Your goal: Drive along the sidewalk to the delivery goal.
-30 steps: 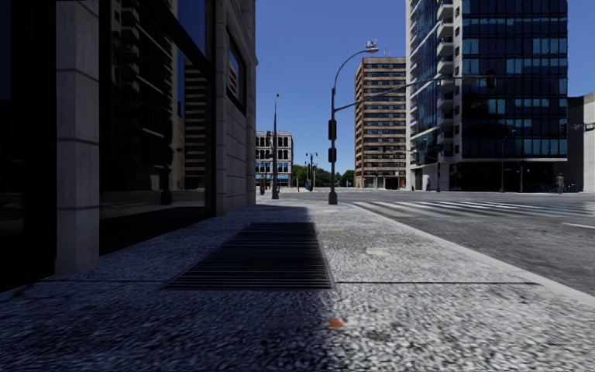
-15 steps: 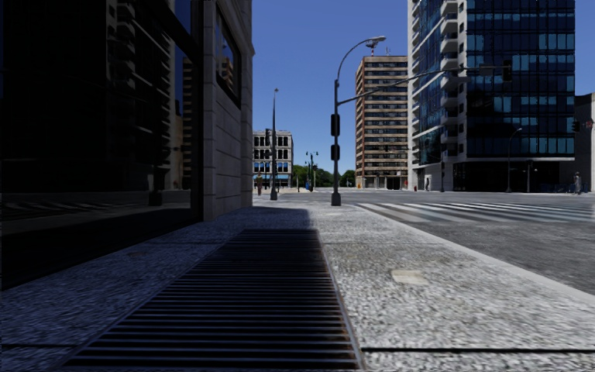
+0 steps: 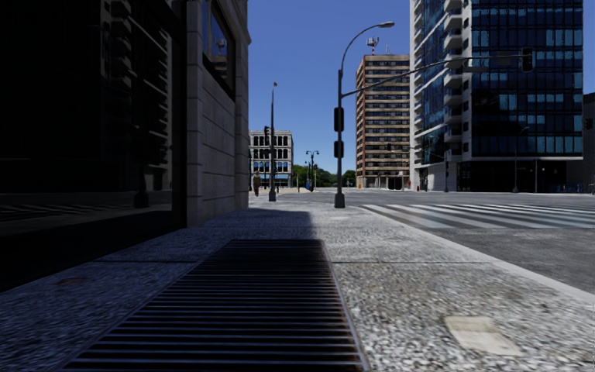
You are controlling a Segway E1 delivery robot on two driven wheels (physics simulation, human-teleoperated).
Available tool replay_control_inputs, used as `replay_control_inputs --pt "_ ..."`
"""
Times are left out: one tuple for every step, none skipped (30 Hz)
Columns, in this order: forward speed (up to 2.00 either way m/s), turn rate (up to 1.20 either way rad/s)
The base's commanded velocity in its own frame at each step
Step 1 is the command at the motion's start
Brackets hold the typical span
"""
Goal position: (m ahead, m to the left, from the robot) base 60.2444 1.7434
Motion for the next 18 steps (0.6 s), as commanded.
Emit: replay_control_inputs --pt "2.0 0.0" --pt "2.0 0.0" --pt "2.0 0.0" --pt "2.0 0.0" --pt "2.0 0.0" --pt "2.0 0.0" --pt "2.0 0.0" --pt "2.0 0.0" --pt "2.0 0.0" --pt "2.0 0.0" --pt "2.0 0.0" --pt "2.0 0.0" --pt "2.0 0.0" --pt "2.0 0.0" --pt "2.0 0.0" --pt "2.0 0.0" --pt "2.0 0.0" --pt "2.0 0.0"
